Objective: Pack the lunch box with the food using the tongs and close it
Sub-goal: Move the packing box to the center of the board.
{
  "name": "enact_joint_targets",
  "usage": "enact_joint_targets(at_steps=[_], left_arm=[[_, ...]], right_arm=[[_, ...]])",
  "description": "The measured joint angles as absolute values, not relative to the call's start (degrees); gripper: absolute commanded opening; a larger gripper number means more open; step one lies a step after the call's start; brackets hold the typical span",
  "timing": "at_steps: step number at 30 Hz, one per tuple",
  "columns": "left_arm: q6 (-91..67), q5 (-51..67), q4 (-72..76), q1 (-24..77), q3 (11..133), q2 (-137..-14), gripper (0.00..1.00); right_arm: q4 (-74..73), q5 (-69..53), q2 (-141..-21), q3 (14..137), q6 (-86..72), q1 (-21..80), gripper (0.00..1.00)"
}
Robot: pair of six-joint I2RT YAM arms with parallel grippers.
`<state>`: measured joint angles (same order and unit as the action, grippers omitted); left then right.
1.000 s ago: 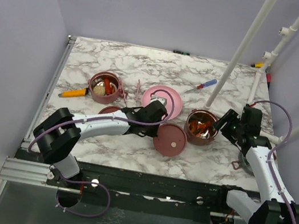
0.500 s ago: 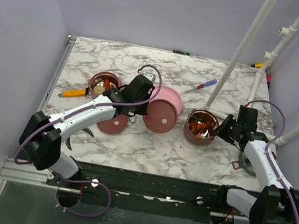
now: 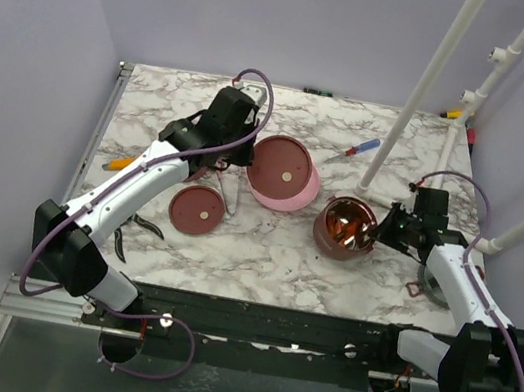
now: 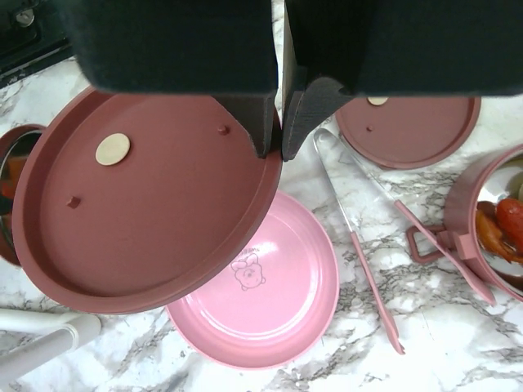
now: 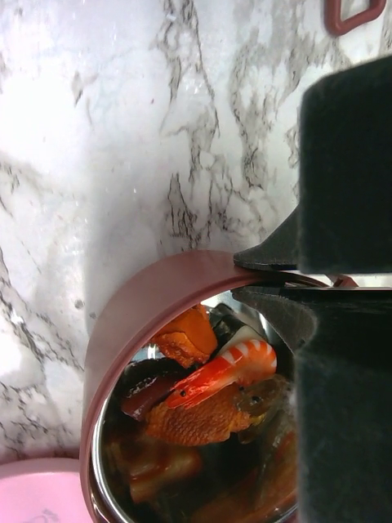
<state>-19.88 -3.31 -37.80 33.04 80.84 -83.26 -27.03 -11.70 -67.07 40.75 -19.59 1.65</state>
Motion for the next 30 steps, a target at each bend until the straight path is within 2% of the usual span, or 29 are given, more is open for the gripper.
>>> enact_joint_targets(at_steps=[10,30], left_arm=[[-18.76,0.69,-40.45,30.59,82.85,-83.37,0.00],[-19.68,3.66,-41.63,19.73,77.17,-76.05,0.00]], right_arm=[[-28.84,-12.47,-68.73,45.82,-13.47,13.96,0.01],[-27.88,-10.44,-88.79,61.91,2.22,33.76,0.01]])
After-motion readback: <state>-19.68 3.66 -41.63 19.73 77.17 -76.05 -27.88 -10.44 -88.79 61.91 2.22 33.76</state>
